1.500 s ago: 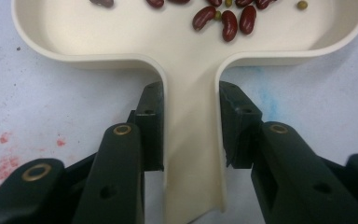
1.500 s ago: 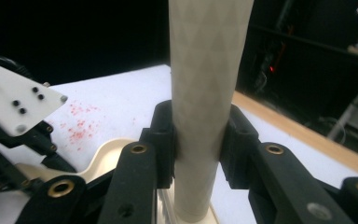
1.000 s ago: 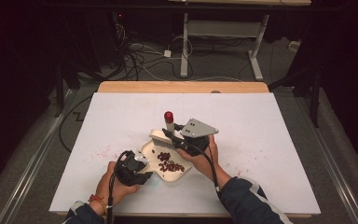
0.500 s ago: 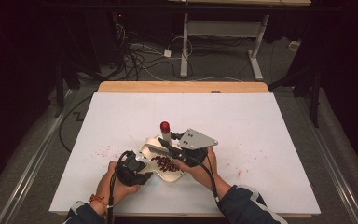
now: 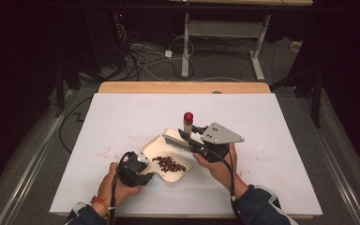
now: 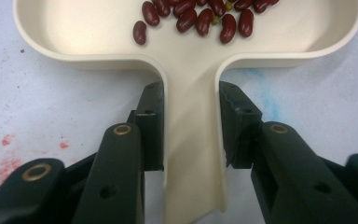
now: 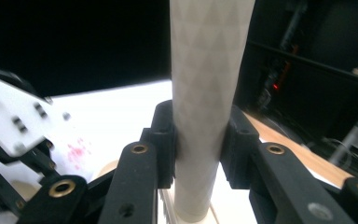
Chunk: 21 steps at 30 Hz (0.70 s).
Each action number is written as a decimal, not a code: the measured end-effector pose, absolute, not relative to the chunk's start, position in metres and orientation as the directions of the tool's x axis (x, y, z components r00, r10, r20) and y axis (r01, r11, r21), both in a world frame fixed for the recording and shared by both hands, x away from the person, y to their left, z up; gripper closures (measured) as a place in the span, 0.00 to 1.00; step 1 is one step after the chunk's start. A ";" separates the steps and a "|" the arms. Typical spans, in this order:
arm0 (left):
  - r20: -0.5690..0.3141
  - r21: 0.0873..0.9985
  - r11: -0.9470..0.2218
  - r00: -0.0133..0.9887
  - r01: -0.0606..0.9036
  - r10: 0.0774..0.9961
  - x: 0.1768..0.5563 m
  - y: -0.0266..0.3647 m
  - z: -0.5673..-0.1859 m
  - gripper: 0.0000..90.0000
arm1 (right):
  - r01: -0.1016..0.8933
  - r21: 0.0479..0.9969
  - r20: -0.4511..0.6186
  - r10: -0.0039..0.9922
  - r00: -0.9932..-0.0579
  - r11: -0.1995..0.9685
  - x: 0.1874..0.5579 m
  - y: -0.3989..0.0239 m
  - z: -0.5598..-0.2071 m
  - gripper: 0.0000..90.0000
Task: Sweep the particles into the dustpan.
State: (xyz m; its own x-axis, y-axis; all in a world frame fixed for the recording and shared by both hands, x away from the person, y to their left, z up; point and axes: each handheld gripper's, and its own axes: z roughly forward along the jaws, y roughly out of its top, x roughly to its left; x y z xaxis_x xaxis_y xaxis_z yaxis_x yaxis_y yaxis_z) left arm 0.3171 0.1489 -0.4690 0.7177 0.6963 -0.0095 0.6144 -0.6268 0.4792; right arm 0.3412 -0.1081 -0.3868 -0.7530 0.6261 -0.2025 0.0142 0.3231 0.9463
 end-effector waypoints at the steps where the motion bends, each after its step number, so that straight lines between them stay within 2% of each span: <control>1: -0.008 0.482 -0.624 0.715 0.615 0.699 0.317 0.148 -0.469 0.71 | 0.016 0.940 -0.213 0.626 -0.750 0.340 0.340 -0.109 -0.389 0.78; 10: -0.015 0.492 -0.597 0.692 0.634 0.722 0.313 0.145 -0.471 0.71 | 0.060 0.930 -0.187 0.607 -0.773 0.362 0.329 -0.114 -0.404 0.78; 21: -0.007 0.502 -0.576 0.669 0.645 0.743 0.308 0.142 -0.471 0.71 | 0.076 0.927 -0.181 0.616 -0.767 0.367 0.307 -0.092 -0.405 0.78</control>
